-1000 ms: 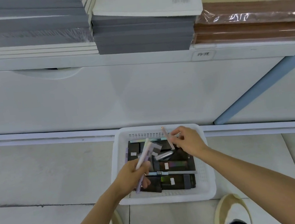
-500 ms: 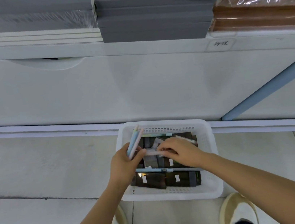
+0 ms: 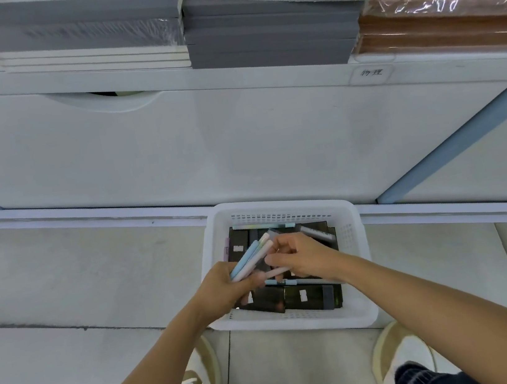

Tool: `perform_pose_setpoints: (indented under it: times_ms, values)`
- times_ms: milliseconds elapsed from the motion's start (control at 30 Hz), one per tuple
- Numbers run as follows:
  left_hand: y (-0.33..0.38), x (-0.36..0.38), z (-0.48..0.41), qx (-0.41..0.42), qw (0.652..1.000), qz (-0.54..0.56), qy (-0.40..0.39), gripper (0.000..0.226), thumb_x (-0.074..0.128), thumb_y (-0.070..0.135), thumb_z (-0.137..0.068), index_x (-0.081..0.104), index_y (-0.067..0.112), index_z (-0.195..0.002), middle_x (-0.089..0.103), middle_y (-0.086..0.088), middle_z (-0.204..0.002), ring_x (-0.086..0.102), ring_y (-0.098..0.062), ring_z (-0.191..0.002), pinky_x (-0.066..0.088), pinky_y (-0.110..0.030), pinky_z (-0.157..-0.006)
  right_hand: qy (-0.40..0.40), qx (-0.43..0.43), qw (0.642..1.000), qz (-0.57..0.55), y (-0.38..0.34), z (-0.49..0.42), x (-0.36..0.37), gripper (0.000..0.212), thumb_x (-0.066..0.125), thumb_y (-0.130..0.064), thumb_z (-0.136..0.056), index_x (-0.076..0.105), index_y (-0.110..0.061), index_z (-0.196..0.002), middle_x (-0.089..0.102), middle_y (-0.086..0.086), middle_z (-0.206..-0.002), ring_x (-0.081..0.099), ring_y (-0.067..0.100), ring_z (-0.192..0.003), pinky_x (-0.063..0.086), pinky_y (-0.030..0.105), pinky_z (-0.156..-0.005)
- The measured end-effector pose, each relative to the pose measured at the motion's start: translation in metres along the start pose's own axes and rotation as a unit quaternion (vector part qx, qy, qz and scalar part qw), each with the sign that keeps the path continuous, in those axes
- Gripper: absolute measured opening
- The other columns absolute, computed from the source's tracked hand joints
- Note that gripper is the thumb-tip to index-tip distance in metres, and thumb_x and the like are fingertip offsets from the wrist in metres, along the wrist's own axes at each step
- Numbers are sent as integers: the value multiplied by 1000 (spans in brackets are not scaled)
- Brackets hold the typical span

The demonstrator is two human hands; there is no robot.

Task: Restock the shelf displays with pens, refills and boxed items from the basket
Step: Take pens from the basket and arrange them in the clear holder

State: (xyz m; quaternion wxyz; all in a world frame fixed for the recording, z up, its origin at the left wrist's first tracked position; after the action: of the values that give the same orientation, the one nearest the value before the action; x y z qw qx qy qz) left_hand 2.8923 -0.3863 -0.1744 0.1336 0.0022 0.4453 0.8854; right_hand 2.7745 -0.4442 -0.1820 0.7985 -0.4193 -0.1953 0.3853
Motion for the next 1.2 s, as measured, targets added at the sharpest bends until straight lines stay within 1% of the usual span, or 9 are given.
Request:
perform_pose_setpoints:
  times_ms: [133,200,300,467,600,700,833,967,1200]
  values:
    - [-9,-5,9,-9,1000,19,5,27,61,29,-93,66,2,-90,61,0,-53,52,-10,-40,41,-16,-42,95,14,995,-27,10,-2,-21,32,40,-35,-103,62,-13,-98,72,9,-91,52,9,-52,45,18,-48]
    - [-15,-17,12,-25,999,23,36,24,57,27,-97,61,4,-92,67,-4,-60,57,-14,-44,39,-16,-41,147,24,986,74,20,0,-32,28,41,-32,-102,64,-17,-96,70,7,-92,56,8,-59,51,24,-60]
    - [-21,-33,15,-28,995,38,89,23,53,26,-99,54,4,-101,66,-7,-62,56,-14,-44,36,-21,-41,89,35,940,328,41,-4,-14,19,57,-30,-95,67,-18,-108,66,-3,-104,58,8,-85,51,28,-82]
    - [-25,-42,16,-38,989,43,133,20,53,22,-99,58,3,-101,61,-2,-54,50,-9,-37,37,-21,-40,87,23,902,422,48,-8,0,13,62,-24,-92,62,-21,-105,49,-8,-101,48,9,-88,38,24,-73]
    - [-20,-52,19,-34,983,42,174,15,52,16,-98,56,3,-93,52,-4,-58,45,-11,-42,40,-23,-42,79,3,934,348,27,-3,-9,10,62,-26,-92,65,-23,-102,63,-9,-96,60,7,-87,49,22,-76]
    - [-3,-64,25,-13,977,46,210,12,54,17,-96,54,7,-90,48,-8,-66,40,-13,-49,39,-22,-44,92,-43,963,251,-21,11,-23,7,66,-22,-90,66,-28,-95,63,-16,-88,58,-4,-80,44,9,-68]
    - [44,-74,44,34,970,35,240,18,61,27,-94,59,9,-88,49,-2,-62,40,-10,-48,39,-19,-43,98,-112,973,177,-108,42,-37,8,69,-19,-88,70,-19,-96,70,-3,-90,61,7,-78,50,20,-74]
    - [117,-75,72,109,966,14,233,14,61,31,-94,63,18,-99,51,-2,-66,43,-12,-52,40,-23,-47,105,-183,969,132,-200,91,-47,11,68,-13,-90,72,-8,-98,68,-14,-75,55,-1,-63,44,13,-60]
    - [269,-60,156,274,957,-30,96,16,62,23,-94,60,9,-90,46,8,-50,33,-6,-41,29,-18,-38,185,-349,914,94,-342,205,-60,12,62,-13,-93,72,-13,-100,66,-9,-74,55,5,-66,46,20,-62]
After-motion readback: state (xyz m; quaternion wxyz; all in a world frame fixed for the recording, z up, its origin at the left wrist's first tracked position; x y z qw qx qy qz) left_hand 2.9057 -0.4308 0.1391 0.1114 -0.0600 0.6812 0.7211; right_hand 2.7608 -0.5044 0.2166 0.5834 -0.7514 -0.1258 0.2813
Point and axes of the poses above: each hand's wrist, its own z-axis away from the middle knuckle, its own x-axis out of the palm, y = z × x, the point moved 10 cm from there along -z, towards the middle knuckle
